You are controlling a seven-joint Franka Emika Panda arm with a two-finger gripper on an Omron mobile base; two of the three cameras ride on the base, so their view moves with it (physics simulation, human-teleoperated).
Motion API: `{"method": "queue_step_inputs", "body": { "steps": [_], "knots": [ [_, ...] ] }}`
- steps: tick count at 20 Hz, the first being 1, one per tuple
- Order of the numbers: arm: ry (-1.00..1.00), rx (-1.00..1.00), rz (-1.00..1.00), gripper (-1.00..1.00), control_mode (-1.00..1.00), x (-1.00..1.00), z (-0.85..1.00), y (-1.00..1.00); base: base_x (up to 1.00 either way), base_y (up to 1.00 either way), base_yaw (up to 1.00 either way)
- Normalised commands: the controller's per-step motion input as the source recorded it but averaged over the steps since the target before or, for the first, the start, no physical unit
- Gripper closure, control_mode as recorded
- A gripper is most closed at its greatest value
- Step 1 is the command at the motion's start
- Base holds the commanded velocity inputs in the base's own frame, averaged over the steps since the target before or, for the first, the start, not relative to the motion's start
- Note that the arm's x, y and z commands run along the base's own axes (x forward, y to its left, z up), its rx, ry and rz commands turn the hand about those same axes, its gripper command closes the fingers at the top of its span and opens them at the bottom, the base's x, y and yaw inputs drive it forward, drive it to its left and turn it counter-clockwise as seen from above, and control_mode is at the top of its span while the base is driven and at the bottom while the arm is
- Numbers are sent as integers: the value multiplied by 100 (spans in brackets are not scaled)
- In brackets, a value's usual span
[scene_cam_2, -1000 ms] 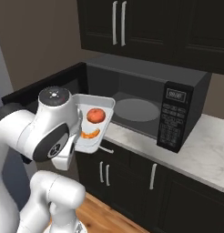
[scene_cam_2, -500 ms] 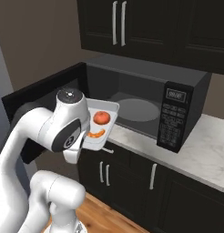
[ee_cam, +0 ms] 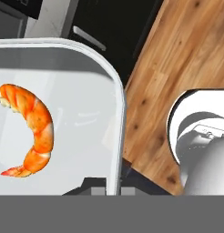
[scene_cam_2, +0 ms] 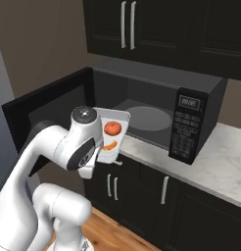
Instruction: Place the tupperware containing the shrimp and squash meal in the microwave. Close the microwave door and press the start button to reheat the meal.
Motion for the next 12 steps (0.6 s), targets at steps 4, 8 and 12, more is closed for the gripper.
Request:
{"method": "queue_step_inputs", "body": {
  "steps": [4, 8, 12],
  "knots": [
    [-1, -3, 4, 100, -100, 9, -1, -31, 0, 0, 0],
    [1, -7, 1, 100, -100, 16, 0, -26, 0, 0, 0],
    [7, -8, 0, 100, -100, 31, 0, -13, 0, 0, 0]
  ]
}}
